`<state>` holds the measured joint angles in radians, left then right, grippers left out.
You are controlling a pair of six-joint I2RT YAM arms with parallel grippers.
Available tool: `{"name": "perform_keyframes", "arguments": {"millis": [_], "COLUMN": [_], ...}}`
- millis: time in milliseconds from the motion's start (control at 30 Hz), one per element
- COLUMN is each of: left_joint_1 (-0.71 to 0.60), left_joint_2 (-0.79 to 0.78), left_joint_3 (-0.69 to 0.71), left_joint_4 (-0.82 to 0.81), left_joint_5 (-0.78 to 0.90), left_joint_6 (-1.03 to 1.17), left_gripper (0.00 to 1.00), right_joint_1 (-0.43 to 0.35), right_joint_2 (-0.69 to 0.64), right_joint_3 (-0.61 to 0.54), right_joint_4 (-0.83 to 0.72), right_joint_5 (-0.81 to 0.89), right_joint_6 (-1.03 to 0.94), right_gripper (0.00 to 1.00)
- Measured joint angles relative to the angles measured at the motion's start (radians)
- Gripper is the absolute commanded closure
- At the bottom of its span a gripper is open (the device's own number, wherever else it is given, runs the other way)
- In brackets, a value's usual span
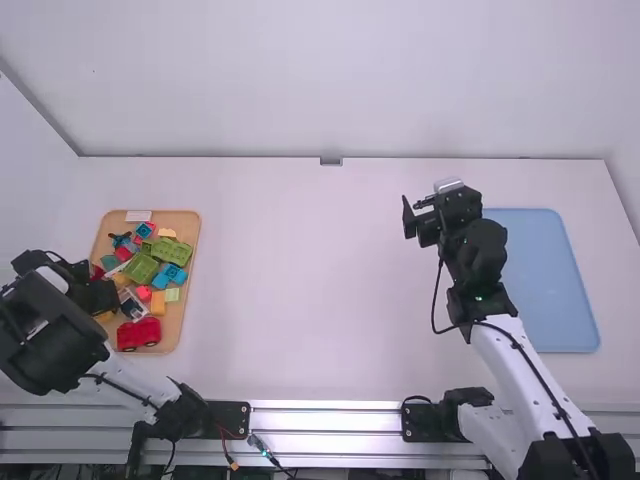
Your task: Assemble lego blocks to make yellow taxi
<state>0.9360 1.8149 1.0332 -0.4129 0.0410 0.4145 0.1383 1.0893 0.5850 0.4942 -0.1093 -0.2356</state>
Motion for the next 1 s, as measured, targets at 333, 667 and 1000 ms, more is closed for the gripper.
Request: {"name": "perform_keyframes", "arguments": {"millis": [333, 667, 1000], "left_joint_1": [0.0, 0.002, 0.093], "left_joint_2": [0.0, 0.0, 0.0], "left_joint_3": [0.0, 0.052, 0.071], "left_joint_4": [0.006, -0.072, -0.124], "left_joint_5": [0.0, 0.0, 0.057], "left_joint_6": [-0.003, -0.002, 0.072], "left_gripper": [0.05, 0.03, 0.08], "right_joint_1": [0.0, 0.0, 0.0], "right_joint_2": [0.0, 0.0, 0.0], "right_joint_3": [0.0, 0.0, 0.0], "right_joint_4": [0.011, 0.018, 0.033], "right_joint_5": [0.0, 0.0, -0.002], "right_joint_6": [0.0, 0.0, 0.02], "right_gripper": [0.01, 0.01, 0.01]}}
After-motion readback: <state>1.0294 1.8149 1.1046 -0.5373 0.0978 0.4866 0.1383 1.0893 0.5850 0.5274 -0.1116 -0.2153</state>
